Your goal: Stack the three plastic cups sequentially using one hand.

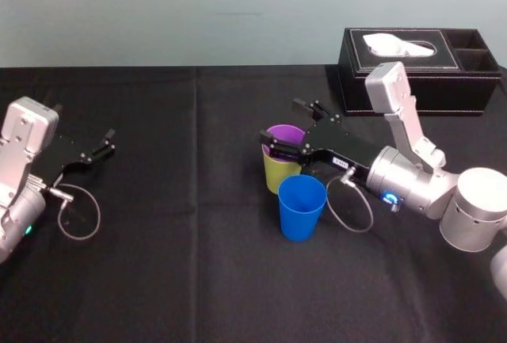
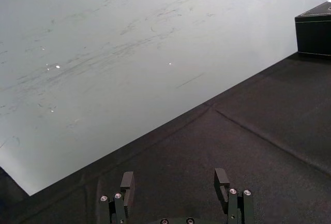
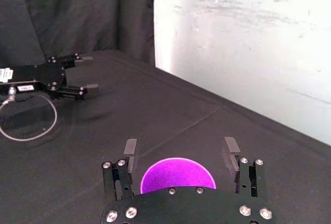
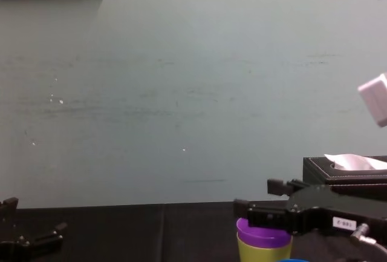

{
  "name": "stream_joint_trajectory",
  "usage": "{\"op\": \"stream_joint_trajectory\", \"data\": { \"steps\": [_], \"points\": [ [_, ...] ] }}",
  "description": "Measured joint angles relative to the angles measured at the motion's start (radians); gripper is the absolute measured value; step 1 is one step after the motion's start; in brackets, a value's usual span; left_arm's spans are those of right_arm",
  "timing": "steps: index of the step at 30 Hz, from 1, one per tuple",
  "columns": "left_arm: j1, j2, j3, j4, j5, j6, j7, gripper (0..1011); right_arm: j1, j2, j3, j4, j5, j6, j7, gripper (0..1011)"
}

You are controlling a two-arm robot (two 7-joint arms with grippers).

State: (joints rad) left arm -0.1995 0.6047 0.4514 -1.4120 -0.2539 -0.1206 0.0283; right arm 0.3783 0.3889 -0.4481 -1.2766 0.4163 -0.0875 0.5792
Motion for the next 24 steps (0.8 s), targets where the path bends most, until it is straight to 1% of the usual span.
{"op": "stream_joint_trajectory", "data": {
  "steps": [1, 7, 10, 12, 13, 14, 17, 19, 20, 21, 22, 23, 24],
  "points": [
    [0.0, 0.0, 0.0, 0.0, 0.0, 0.0, 0.0, 1011, 0.0, 0.0, 0.0, 0.0, 0.0, 0.0, 0.0, 1004],
    [0.0, 0.0, 0.0, 0.0, 0.0, 0.0, 0.0, 1011, -0.051, 0.034, 0.026, -0.083, 0.011, 0.007, -0.021, 1004],
    [0.0, 0.0, 0.0, 0.0, 0.0, 0.0, 0.0, 1011, -0.07, 0.048, 0.035, -0.109, 0.016, 0.01, -0.027, 1004],
    [0.0, 0.0, 0.0, 0.0, 0.0, 0.0, 0.0, 1011, -0.097, 0.065, 0.048, -0.137, 0.022, 0.012, -0.033, 1004],
    [0.0, 0.0, 0.0, 0.0, 0.0, 0.0, 0.0, 1011, -0.12, 0.079, 0.058, -0.158, 0.027, 0.012, -0.037, 1004],
    [0.0, 0.0, 0.0, 0.0, 0.0, 0.0, 0.0, 1011, -0.12, 0.079, 0.058, -0.158, 0.027, 0.012, -0.037, 1004],
    [0.0, 0.0, 0.0, 0.0, 0.0, 0.0, 0.0, 1011, -0.186, 0.117, 0.086, -0.206, 0.03, 0.002, -0.055, 1004],
    [0.0, 0.0, 0.0, 0.0, 0.0, 0.0, 0.0, 1011, -0.218, 0.134, 0.099, -0.224, 0.029, -0.003, -0.066, 1004],
    [0.0, 0.0, 0.0, 0.0, 0.0, 0.0, 0.0, 1011, -0.251, 0.15, 0.115, -0.24, 0.026, -0.008, -0.078, 1004],
    [0.0, 0.0, 0.0, 0.0, 0.0, 0.0, 0.0, 1012, -0.267, 0.158, 0.123, -0.247, 0.024, -0.011, -0.084, 1004],
    [0.0, 0.0, 0.0, 0.0, 0.0, 0.0, 0.0, 1011, -0.299, 0.171, 0.138, -0.261, 0.021, -0.016, -0.094, 1004],
    [0.0, 0.0, 0.0, 0.0, 0.0, 0.0, 0.0, 1011, -0.299, 0.171, 0.138, -0.261, 0.021, -0.016, -0.094, 1004],
    [0.0, 0.0, 0.0, 0.0, 0.0, 0.0, 0.0, 1011, -0.324, 0.181, 0.152, -0.27, 0.017, -0.02, -0.103, 1004]
  ]
}}
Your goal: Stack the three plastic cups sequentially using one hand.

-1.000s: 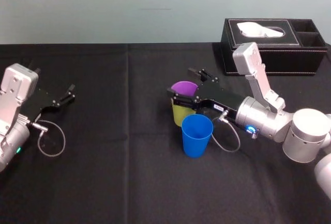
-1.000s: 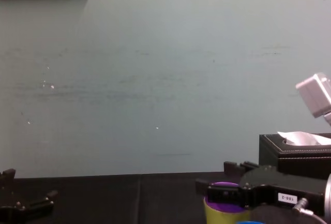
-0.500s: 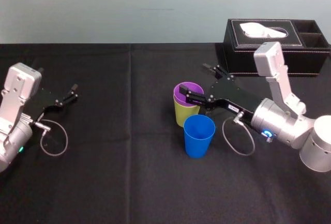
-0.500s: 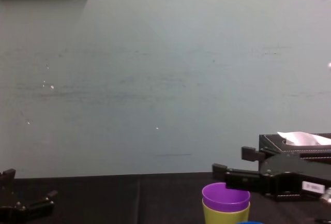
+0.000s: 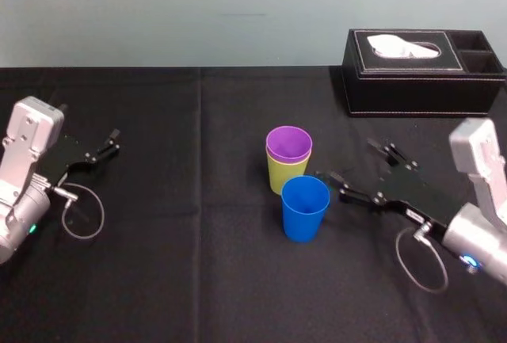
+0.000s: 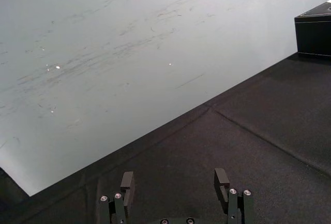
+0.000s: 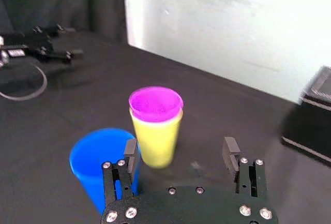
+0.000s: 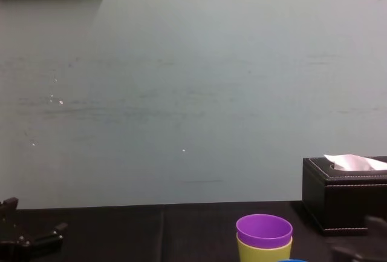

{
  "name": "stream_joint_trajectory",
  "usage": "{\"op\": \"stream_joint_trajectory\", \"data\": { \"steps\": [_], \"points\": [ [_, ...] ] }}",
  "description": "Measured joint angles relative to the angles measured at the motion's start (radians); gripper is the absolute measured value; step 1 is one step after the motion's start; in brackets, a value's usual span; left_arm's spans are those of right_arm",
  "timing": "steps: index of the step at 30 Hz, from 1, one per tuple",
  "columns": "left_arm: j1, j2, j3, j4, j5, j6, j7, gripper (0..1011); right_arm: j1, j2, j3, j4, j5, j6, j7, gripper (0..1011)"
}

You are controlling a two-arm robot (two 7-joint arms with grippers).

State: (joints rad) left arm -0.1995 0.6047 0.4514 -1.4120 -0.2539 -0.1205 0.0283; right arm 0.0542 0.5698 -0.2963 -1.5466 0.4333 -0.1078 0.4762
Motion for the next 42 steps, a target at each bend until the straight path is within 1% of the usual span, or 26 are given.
{"op": "stream_joint_trajectory", "data": {
  "steps": [1, 6, 11, 15, 18, 23, 27, 34, 42],
  "points": [
    [0.0, 0.0, 0.0, 0.0, 0.0, 0.0, 0.0, 1011, -0.025, 0.009, 0.015, -0.007, -0.003, -0.005, -0.009, 1004],
    [0.0, 0.0, 0.0, 0.0, 0.0, 0.0, 0.0, 1011, -0.074, 0.024, 0.047, -0.017, -0.015, -0.014, -0.022, 1004],
    [0.0, 0.0, 0.0, 0.0, 0.0, 0.0, 0.0, 1012, -0.087, 0.032, 0.056, -0.016, -0.027, 0.001, -0.015, 1004],
    [0.0, 0.0, 0.0, 0.0, 0.0, 0.0, 0.0, 1011, -0.092, 0.046, 0.053, -0.013, -0.038, 0.019, 0.014, 1004],
    [0.0, 0.0, 0.0, 0.0, 0.0, 0.0, 0.0, 1011, -0.097, 0.052, 0.05, -0.011, -0.037, 0.022, 0.034, 1004],
    [0.0, 0.0, 0.0, 0.0, 0.0, 0.0, 0.0, 1012, -0.097, 0.056, 0.032, 0.0, -0.009, -0.002, 0.107, 1004],
    [0.0, 0.0, 0.0, 0.0, 0.0, 0.0, 0.0, 1011, -0.076, 0.049, 0.004, 0.021, 0.013, -0.026, 0.161, 1004],
    [0.0, 0.0, 0.0, 0.0, 0.0, 0.0, 0.0, 1011, -0.028, 0.032, -0.044, 0.057, 0.028, -0.034, 0.2, 1004],
    [0.0, 0.0, 0.0, 0.0, 0.0, 0.0, 0.0, 1011, 0.012, 0.015, -0.077, 0.093, 0.04, -0.041, 0.216, 1004]
  ]
}}
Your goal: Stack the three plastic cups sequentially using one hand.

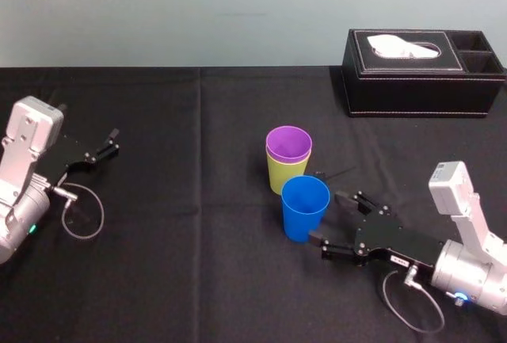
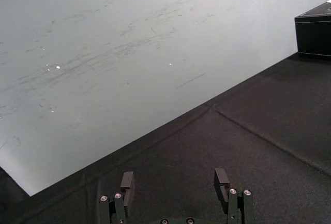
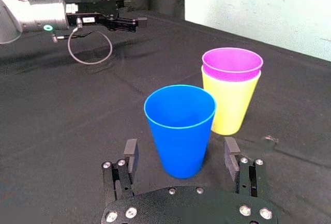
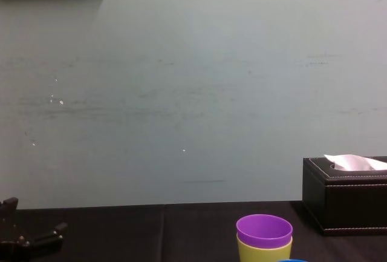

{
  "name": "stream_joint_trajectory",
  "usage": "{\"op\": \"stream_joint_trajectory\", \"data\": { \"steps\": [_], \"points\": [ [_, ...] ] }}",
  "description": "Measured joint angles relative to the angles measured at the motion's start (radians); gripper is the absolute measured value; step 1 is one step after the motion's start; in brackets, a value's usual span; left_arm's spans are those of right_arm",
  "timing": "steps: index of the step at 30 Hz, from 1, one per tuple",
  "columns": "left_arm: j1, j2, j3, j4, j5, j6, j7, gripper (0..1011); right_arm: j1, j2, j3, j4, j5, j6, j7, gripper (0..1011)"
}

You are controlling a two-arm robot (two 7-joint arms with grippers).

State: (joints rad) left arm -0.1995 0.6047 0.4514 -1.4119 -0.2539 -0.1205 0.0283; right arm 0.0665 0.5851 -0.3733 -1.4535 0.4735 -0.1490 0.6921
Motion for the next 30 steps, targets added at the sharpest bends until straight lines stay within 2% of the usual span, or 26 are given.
{"op": "stream_joint_trajectory", "data": {
  "steps": [18, 30],
  "points": [
    [0.0, 0.0, 0.0, 0.0, 0.0, 0.0, 0.0, 1011, 0.068, -0.04, -0.047, 0.066, 0.024, -0.019, 0.014, 1004],
    [0.0, 0.0, 0.0, 0.0, 0.0, 0.0, 0.0, 1011, 0.091, -0.058, -0.062, 0.09, 0.033, -0.029, 0.016, 1004]
  ]
}}
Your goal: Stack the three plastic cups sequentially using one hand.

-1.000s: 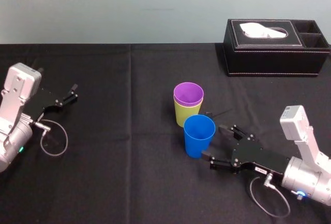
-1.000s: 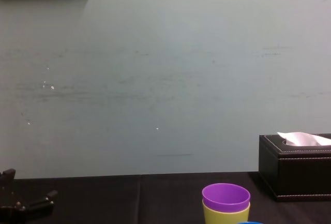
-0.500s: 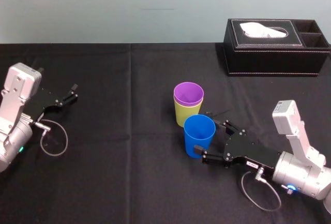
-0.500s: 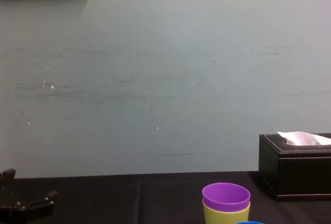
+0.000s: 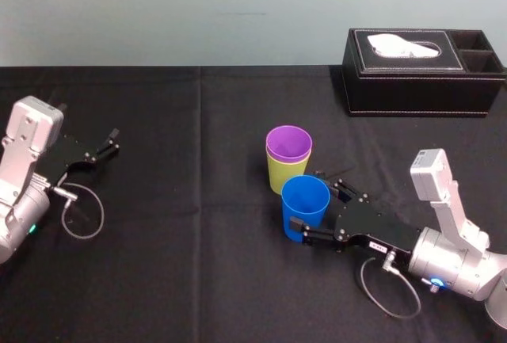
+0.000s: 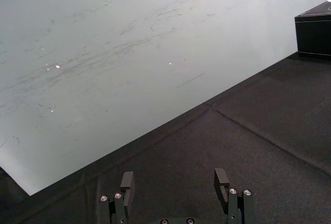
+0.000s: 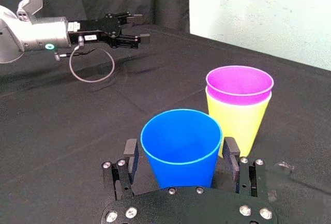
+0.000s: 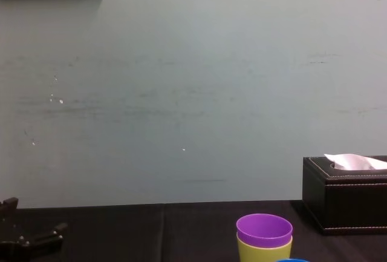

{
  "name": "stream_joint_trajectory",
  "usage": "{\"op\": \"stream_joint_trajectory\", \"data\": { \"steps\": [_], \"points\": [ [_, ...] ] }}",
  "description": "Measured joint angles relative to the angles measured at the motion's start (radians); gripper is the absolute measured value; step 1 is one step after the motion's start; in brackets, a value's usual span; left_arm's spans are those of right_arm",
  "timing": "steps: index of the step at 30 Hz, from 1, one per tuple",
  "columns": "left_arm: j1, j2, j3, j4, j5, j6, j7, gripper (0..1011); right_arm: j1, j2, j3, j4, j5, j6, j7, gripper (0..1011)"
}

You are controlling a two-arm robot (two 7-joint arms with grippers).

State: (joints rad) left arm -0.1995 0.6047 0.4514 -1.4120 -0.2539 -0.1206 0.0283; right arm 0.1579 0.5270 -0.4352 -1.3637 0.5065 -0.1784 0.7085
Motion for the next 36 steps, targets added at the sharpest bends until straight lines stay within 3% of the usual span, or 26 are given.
{"op": "stream_joint_trajectory", "data": {
  "steps": [25, 33, 36],
  "points": [
    [0.0, 0.0, 0.0, 0.0, 0.0, 0.0, 0.0, 1011, 0.036, -0.021, -0.023, 0.022, -0.018, 0.005, -0.012, 1000],
    [0.0, 0.0, 0.0, 0.0, 0.0, 0.0, 0.0, 1011, 0.035, -0.02, -0.022, 0.021, -0.017, 0.005, -0.012, 810],
    [0.0, 0.0, 0.0, 0.0, 0.0, 0.0, 0.0, 1011, 0.035, -0.02, -0.021, 0.021, -0.017, 0.005, -0.012, 789]
  ]
}}
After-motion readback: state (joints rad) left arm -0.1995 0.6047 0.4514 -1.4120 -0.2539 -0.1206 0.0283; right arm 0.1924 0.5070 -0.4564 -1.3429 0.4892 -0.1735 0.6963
